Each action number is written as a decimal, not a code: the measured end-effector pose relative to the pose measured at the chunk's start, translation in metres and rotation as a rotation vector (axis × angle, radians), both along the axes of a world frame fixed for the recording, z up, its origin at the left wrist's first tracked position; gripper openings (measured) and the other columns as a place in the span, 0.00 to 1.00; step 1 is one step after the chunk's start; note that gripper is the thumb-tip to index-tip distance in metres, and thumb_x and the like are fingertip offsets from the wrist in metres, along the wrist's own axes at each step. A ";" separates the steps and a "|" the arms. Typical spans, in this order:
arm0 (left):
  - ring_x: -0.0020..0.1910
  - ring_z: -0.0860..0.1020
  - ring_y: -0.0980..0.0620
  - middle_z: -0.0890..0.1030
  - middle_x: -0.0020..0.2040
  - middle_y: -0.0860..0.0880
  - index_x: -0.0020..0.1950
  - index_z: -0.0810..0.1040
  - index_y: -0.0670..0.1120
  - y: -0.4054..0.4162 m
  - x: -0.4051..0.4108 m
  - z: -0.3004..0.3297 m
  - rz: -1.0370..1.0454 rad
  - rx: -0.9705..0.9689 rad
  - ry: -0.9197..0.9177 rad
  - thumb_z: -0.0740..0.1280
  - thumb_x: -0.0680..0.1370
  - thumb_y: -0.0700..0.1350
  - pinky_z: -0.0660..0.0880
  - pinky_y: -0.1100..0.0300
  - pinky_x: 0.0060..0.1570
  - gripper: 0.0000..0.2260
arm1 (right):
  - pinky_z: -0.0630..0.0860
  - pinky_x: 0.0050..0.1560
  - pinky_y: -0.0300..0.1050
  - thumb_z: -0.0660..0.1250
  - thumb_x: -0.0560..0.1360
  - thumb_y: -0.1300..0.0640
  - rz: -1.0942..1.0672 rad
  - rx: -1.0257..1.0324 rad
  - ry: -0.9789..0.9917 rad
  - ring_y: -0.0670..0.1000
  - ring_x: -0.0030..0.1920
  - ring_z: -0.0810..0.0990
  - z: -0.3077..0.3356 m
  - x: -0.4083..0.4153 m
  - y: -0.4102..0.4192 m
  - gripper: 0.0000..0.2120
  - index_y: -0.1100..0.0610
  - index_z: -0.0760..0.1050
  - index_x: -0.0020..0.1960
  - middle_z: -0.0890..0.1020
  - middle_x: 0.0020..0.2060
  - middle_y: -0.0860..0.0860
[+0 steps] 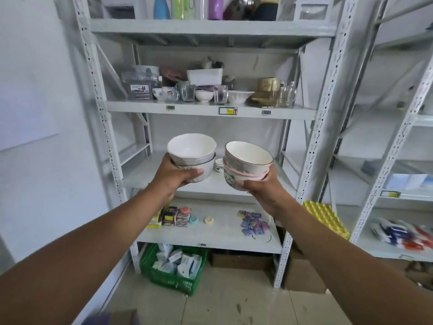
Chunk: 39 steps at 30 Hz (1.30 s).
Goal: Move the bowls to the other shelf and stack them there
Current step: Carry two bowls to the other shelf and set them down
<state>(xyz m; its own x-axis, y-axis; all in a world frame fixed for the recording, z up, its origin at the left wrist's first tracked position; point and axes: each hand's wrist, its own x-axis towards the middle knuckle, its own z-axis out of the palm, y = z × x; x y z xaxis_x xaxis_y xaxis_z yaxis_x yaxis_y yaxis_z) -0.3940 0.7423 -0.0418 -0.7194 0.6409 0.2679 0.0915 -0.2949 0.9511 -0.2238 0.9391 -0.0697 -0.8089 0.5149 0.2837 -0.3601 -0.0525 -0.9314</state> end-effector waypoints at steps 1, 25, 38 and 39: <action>0.57 0.81 0.46 0.82 0.58 0.45 0.65 0.73 0.47 0.007 -0.011 0.000 -0.015 -0.002 0.004 0.82 0.55 0.39 0.81 0.46 0.49 0.39 | 0.76 0.61 0.70 0.75 0.62 0.78 -0.022 -0.006 -0.006 0.66 0.68 0.75 -0.001 -0.007 0.005 0.48 0.58 0.61 0.76 0.75 0.68 0.64; 0.56 0.81 0.48 0.82 0.57 0.46 0.63 0.72 0.45 0.144 -0.198 -0.061 0.173 -0.066 -0.017 0.84 0.49 0.47 0.80 0.45 0.53 0.44 | 0.83 0.54 0.55 0.81 0.62 0.73 -0.349 0.025 0.005 0.46 0.58 0.83 -0.038 -0.156 0.092 0.47 0.51 0.62 0.72 0.78 0.64 0.51; 0.58 0.79 0.51 0.79 0.59 0.48 0.64 0.69 0.44 0.264 -0.248 -0.087 0.220 -0.094 0.034 0.81 0.48 0.49 0.78 0.52 0.57 0.46 | 0.79 0.60 0.64 0.86 0.57 0.66 -0.308 0.069 -0.064 0.61 0.65 0.80 -0.062 -0.223 0.221 0.50 0.57 0.65 0.73 0.79 0.65 0.59; 0.58 0.78 0.51 0.79 0.59 0.48 0.64 0.69 0.44 0.273 -0.249 -0.088 0.219 -0.093 0.037 0.81 0.48 0.49 0.77 0.51 0.57 0.46 | 0.78 0.61 0.66 0.86 0.58 0.67 -0.300 0.082 -0.067 0.62 0.65 0.80 -0.065 -0.227 0.231 0.50 0.57 0.66 0.73 0.79 0.65 0.60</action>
<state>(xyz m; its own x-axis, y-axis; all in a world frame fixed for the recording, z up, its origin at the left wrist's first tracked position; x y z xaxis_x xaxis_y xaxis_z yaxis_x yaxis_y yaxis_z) -0.6432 1.0151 -0.1299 -0.8349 0.4935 0.2439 0.1791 -0.1754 0.9681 -0.4508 1.1705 -0.1348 -0.6423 0.7112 0.2856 -0.2862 0.1230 -0.9502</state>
